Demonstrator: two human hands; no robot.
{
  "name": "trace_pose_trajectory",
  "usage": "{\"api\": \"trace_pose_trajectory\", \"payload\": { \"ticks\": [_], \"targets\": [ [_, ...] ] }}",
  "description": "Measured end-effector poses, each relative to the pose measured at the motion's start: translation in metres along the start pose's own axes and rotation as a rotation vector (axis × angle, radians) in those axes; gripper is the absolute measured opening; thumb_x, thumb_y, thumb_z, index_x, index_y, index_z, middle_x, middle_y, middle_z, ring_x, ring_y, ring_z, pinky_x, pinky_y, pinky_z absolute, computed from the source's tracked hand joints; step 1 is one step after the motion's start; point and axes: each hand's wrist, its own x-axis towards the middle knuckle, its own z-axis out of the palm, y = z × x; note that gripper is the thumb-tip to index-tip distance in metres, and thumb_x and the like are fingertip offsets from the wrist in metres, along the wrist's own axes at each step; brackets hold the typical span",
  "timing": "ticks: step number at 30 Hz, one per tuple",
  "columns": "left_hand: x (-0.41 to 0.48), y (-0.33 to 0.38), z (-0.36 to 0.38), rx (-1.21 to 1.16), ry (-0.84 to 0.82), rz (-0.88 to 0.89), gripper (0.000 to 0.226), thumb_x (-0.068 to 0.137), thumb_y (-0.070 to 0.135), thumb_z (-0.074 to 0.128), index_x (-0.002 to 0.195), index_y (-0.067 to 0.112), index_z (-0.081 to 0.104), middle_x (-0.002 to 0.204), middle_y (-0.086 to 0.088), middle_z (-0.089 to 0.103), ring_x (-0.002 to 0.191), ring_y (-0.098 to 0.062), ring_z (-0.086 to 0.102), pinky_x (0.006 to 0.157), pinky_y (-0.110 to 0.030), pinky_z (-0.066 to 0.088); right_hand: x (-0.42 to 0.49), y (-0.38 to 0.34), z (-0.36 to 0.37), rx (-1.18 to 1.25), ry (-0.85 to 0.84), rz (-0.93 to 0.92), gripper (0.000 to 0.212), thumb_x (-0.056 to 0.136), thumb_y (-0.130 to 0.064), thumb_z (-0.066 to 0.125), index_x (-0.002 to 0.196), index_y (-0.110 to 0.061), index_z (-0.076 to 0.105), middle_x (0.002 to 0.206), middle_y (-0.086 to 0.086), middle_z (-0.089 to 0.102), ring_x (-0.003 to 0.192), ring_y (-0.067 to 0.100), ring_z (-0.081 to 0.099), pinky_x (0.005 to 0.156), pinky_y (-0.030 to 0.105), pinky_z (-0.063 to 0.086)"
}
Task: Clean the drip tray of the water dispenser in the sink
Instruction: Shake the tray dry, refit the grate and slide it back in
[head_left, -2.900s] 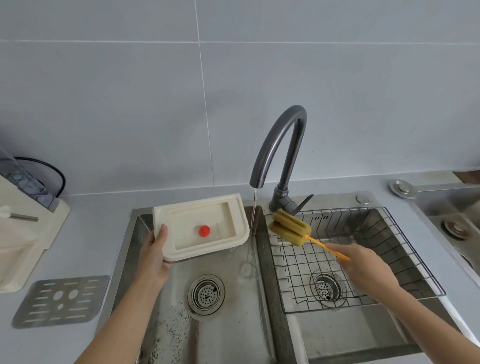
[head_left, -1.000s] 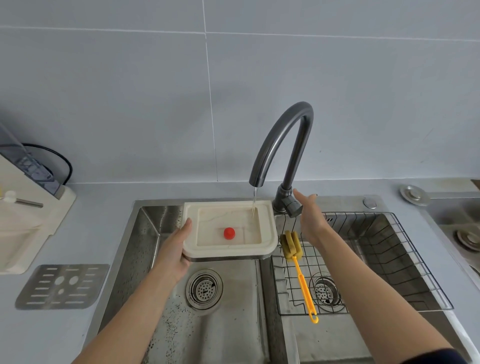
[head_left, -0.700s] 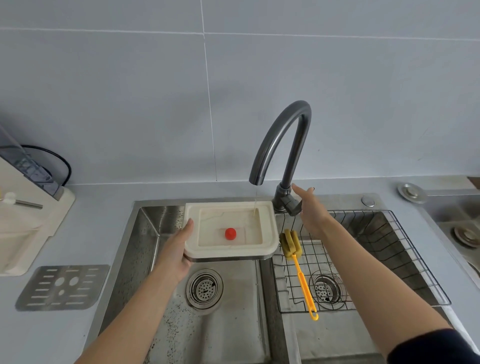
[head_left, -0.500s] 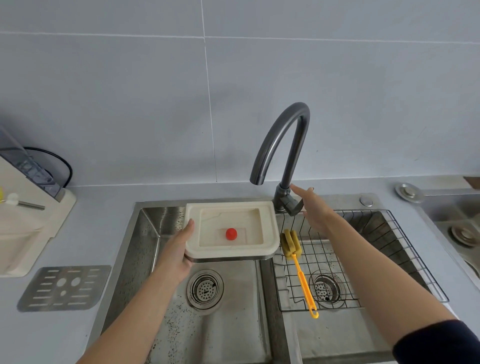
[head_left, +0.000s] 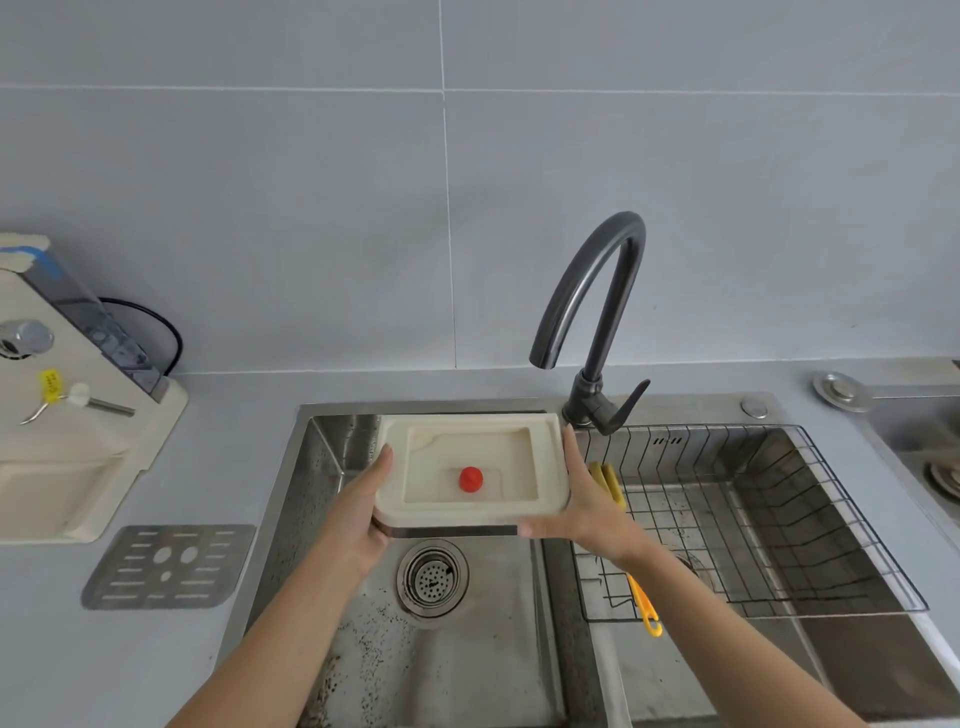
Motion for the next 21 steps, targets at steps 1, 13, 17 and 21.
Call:
{"api": "trace_pose_trajectory", "payload": {
  "ticks": [1,13,17,21],
  "targets": [
    [-0.001,0.000,-0.002,0.011,-0.004,-0.009,0.023,0.079,0.035,0.059,0.091,0.015,0.061,0.093,-0.009,0.068,0.090,-0.026,0.062,0.076,-0.040,0.051,-0.001,0.002,0.003,-0.008,0.003,-0.013,0.097,0.056,-0.006,0.078,0.133,-0.021,0.020,0.126,-0.004,0.043,0.118,0.004,0.049,0.088,0.023,0.050],
    [-0.003,-0.014,-0.033,0.023,-0.141,-0.102,0.065,0.070,0.040,0.056,0.127,0.011,0.049,0.124,-0.015,0.058,0.115,-0.028,0.054,0.093,-0.043,0.046,0.004,0.007,0.025,-0.108,0.071,0.022,0.097,0.050,-0.022,0.082,0.130,-0.014,0.028,0.129,0.008,0.043,0.121,0.018,0.047,0.096,0.032,0.050],
    [-0.002,-0.021,-0.048,0.159,-0.263,-0.025,0.083,0.057,0.027,0.079,0.131,0.014,0.043,0.124,-0.012,0.057,0.113,-0.024,0.055,0.082,-0.032,0.048,0.006,0.011,0.026,-0.111,0.048,0.065,0.090,0.055,-0.013,0.080,0.129,-0.015,0.029,0.128,0.007,0.044,0.118,0.014,0.048,0.086,0.022,0.052],
    [-0.001,-0.017,-0.055,0.353,-0.360,0.061,0.103,0.028,0.031,0.092,0.121,0.033,0.048,0.116,0.003,0.062,0.107,-0.013,0.057,0.073,-0.018,0.050,0.008,0.015,0.027,-0.088,0.036,0.112,0.086,0.057,-0.014,0.079,0.128,-0.020,0.031,0.124,0.000,0.048,0.113,0.005,0.051,0.081,0.018,0.052]
  ]
}}
